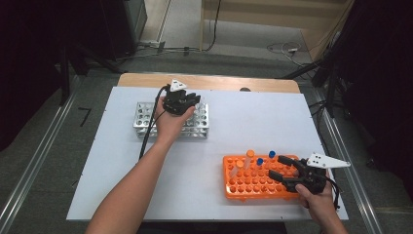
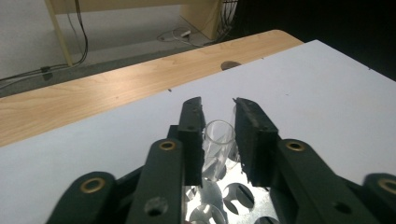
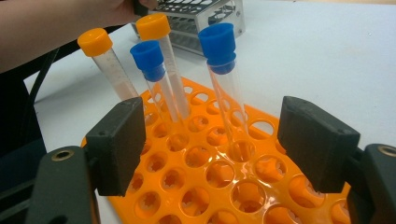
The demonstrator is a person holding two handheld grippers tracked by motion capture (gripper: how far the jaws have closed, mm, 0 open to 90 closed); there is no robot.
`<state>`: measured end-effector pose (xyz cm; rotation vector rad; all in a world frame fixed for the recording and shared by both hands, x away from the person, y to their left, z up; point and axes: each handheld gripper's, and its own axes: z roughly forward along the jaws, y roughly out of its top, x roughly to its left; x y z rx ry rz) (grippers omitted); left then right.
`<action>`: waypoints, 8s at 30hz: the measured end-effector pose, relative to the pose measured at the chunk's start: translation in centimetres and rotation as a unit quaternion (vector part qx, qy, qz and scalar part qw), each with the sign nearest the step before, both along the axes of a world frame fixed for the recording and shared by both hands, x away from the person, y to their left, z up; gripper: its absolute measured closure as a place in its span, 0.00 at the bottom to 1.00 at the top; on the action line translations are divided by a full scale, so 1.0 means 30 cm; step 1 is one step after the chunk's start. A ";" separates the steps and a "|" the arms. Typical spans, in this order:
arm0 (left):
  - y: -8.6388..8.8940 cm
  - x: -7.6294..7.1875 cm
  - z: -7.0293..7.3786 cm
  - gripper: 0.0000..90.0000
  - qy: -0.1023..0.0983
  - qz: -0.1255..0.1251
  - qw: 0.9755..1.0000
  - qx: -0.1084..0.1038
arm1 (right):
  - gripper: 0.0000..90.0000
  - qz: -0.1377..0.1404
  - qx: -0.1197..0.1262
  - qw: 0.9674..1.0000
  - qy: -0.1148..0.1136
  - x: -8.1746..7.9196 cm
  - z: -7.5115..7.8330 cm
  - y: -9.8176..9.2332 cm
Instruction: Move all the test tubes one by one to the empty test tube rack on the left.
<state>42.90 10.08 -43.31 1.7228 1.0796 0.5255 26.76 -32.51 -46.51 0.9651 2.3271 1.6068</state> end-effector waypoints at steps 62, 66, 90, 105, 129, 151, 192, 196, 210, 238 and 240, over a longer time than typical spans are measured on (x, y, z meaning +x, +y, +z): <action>0.066 -0.545 0.038 0.00 -0.027 -0.108 0.991 -0.069 | 0.79 -0.072 -0.128 0.989 0.031 0.031 -0.012 0.108; 0.063 -0.547 0.035 0.00 -0.024 -0.110 0.991 -0.067 | 0.80 -0.078 -0.137 0.987 0.030 0.030 -0.013 0.113; 0.046 -0.556 0.040 0.00 -0.021 -0.113 0.991 -0.068 | 0.83 -0.084 -0.086 0.993 -0.020 -0.005 0.041 0.070; 0.010 -0.579 0.059 0.00 -0.024 -0.136 0.988 -0.076 | 0.83 -0.019 -0.064 0.997 -0.026 -0.076 0.091 0.075; -0.086 -0.617 0.074 0.03 -0.024 -0.190 0.978 -0.081 | 0.83 0.070 -0.054 0.996 -0.026 -0.124 0.107 0.210; -0.168 -0.654 0.071 0.29 -0.030 -0.260 0.961 -0.092 | 0.83 0.098 -0.063 0.993 -0.006 -0.129 0.081 0.348; -0.231 -0.670 0.050 0.85 -0.041 -0.322 0.943 -0.073 | 0.79 0.143 -0.053 0.988 -0.010 -0.139 0.060 0.401; -0.212 -0.662 0.056 0.85 -0.043 -0.309 0.947 -0.076 | 0.70 0.132 -0.046 0.990 -0.015 -0.139 0.067 0.384; -0.131 -0.618 0.071 0.85 -0.057 -0.253 0.963 -0.069 | 0.37 0.096 -0.014 0.994 -0.053 -0.138 0.129 0.274; 0.054 -0.370 0.126 0.86 -0.084 -0.128 0.985 -0.080 | 0.00 0.026 -0.008 0.999 -0.040 -0.076 0.102 0.122; 0.064 -0.352 0.131 0.86 -0.085 -0.121 0.986 -0.081 | 0.00 0.023 -0.009 0.999 -0.039 -0.072 0.095 0.119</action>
